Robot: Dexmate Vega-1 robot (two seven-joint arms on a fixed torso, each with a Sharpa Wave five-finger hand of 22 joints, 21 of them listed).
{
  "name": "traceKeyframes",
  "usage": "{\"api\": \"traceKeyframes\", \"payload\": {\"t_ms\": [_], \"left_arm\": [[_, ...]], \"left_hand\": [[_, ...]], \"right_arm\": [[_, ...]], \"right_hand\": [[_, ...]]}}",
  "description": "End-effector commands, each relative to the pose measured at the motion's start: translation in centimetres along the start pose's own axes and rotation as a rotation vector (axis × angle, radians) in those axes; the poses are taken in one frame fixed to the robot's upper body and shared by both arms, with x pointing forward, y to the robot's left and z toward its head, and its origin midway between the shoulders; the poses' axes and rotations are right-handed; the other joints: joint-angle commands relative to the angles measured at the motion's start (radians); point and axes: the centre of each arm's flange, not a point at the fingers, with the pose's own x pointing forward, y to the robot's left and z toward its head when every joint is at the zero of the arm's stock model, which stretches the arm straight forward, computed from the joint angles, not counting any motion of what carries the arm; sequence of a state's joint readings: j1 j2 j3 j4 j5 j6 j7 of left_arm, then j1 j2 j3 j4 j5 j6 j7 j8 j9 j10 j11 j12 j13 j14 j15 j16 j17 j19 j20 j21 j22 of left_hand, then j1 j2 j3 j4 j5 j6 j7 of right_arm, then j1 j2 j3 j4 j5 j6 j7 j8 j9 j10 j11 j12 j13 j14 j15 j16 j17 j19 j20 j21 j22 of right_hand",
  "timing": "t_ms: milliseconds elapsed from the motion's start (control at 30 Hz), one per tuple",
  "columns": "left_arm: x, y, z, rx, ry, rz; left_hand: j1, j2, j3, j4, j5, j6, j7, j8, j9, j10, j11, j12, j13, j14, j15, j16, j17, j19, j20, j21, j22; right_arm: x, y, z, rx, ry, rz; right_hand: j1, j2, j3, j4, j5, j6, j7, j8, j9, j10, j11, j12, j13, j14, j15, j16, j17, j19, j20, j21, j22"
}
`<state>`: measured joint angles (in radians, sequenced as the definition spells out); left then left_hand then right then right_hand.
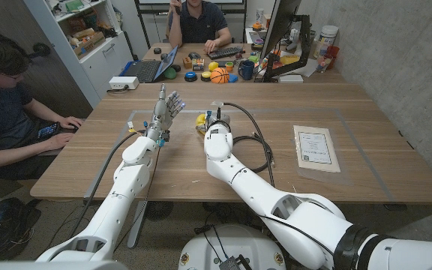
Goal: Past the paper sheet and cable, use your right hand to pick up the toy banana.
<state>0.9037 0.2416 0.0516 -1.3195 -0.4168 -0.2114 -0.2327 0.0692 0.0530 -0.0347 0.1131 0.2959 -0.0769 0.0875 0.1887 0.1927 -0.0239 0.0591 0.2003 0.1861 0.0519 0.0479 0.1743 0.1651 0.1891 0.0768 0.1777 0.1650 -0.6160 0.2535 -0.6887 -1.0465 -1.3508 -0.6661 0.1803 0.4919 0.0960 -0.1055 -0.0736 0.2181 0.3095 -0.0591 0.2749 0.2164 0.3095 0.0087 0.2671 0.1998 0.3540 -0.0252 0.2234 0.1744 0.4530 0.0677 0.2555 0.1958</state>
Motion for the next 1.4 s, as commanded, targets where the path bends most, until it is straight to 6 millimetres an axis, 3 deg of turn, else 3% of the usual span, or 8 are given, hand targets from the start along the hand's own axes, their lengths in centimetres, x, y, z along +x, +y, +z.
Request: {"api": "traceKeyframes", "payload": {"t_ms": [33,300,433,533,600,700,1000,1400], "left_arm": [[-0.1,0.0,0.2,-0.003,-0.004,0.002],[-0.1,0.1,0.2,-0.01,-0.011,-0.007],[0.0,0.1,0.2,-0.003,-0.004,0.003],[0.0,0.1,0.2,-0.007,-0.008,-0.004],[0.1,0.1,0.2,-0.007,-0.008,-0.005],[0.1,0.0,0.2,-0.008,-0.008,-0.005],[0.2,0.1,0.1,-0.009,-0.006,-0.004],[0.3,0.0,0.0,-0.009,0.0,-0.002]], "left_hand": [[0.015,0.002,-0.003,-0.001,-0.001,0.003,0.002,0.006,0.002,0.006,0.0,0.007,0.003,0.007,0.005,0.007,0.003,0.01,0.005,0.003,0.002],[0.015,0.003,-0.003,-0.001,-0.001,0.002,0.001,0.006,0.002,0.006,0.0,0.007,0.003,0.006,0.005,0.007,0.003,0.01,0.005,0.003,0.002],[0.016,0.004,-0.003,-0.001,-0.002,0.003,0.001,0.006,0.002,0.006,-0.001,0.007,0.003,0.006,0.005,0.006,0.003,0.01,0.005,0.003,0.002],[0.016,0.004,-0.003,-0.001,-0.002,0.002,0.0,0.006,0.002,0.006,-0.001,0.007,0.003,0.006,0.005,0.006,0.003,0.01,0.005,0.003,0.002],[0.017,0.004,-0.003,-0.001,-0.002,0.002,0.0,0.006,0.002,0.005,-0.001,0.007,0.003,0.006,0.005,0.006,0.003,0.01,0.006,0.003,0.002],[0.017,0.005,-0.003,-0.001,-0.002,0.002,-0.001,0.006,0.002,0.005,-0.001,0.007,0.003,0.006,0.005,0.006,0.003,0.01,0.006,0.003,0.002],[0.018,0.006,-0.003,-0.002,-0.003,0.002,-0.002,0.006,0.002,0.007,-0.001,0.007,0.003,0.006,0.004,0.006,0.003,0.01,0.006,0.003,0.002],[0.02,0.008,-0.003,-0.002,-0.004,0.002,-0.001,0.006,0.002,0.007,-0.003,0.007,0.003,0.007,0.004,0.006,0.003,0.011,0.007,0.004,0.002]], "right_arm": [[0.3,0.9,-0.1,-0.057,0.008,-0.022],[0.3,1.4,-0.1,-0.065,0.001,-0.048],[0.1,1.3,-0.2,-0.065,-0.012,-0.098],[-0.1,1.2,-0.2,-0.061,-0.026,-0.139],[-0.2,1.2,-0.2,-0.057,-0.037,-0.161],[-0.3,1.0,-0.2,-0.053,-0.044,-0.178],[-0.4,0.9,-0.4,-0.047,-0.053,-0.203],[-1.2,-1.1,-0.5,-0.025,-0.082,-0.253]], "right_hand": [[0.015,0.0,0.004,-0.008,-0.001,0.02,-0.005,0.007,0.005,0.017,-0.002,0.003,0.003,0.015,-0.007,-0.003,0.005,0.015,-0.005,0.007,0.001],[0.04,0.0,0.011,-0.02,0.003,0.073,-0.015,0.023,0.008,0.048,-0.013,0.008,0.003,0.044,-0.035,-0.002,0.005,0.03,-0.013,0.012,0.003],[0.13,0.036,0.052,-0.053,0.023,0.204,-0.069,0.071,0.02,0.11,-0.043,0.017,0.003,0.093,-0.08,-0.005,0.004,0.062,-0.042,0.022,0.006],[0.226,0.068,0.103,-0.076,0.042,0.353,-0.099,0.128,0.029,0.181,-0.082,0.026,0.004,0.14,-0.127,-0.01,0.005,0.093,-0.07,0.037,0.01],[0.261,0.074,0.124,-0.078,0.047,0.425,-0.115,0.156,0.033,0.214,-0.114,0.03,0.004,0.16,-0.143,-0.012,0.005,0.095,-0.078,0.04,0.012],[0.295,0.077,0.146,-0.08,0.05,0.481,-0.133,0.175,0.032,0.239,-0.128,0.032,0.004,0.178,-0.164,-0.015,0.005,0.104,-0.087,0.046,0.013],[0.327,0.073,0.166,-0.078,0.051,0.543,-0.143,0.196,0.03,0.273,-0.148,0.033,0.003,0.196,-0.182,-0.019,0.006,0.106,-0.095,0.05,0.015],[0.337,0.07,0.174,-0.074,0.051,0.547,-0.147,0.196,0.028,0.278,-0.158,0.029,0.003,0.201,-0.185,-0.023,0.006,0.106,-0.099,0.053,0.016]]}}
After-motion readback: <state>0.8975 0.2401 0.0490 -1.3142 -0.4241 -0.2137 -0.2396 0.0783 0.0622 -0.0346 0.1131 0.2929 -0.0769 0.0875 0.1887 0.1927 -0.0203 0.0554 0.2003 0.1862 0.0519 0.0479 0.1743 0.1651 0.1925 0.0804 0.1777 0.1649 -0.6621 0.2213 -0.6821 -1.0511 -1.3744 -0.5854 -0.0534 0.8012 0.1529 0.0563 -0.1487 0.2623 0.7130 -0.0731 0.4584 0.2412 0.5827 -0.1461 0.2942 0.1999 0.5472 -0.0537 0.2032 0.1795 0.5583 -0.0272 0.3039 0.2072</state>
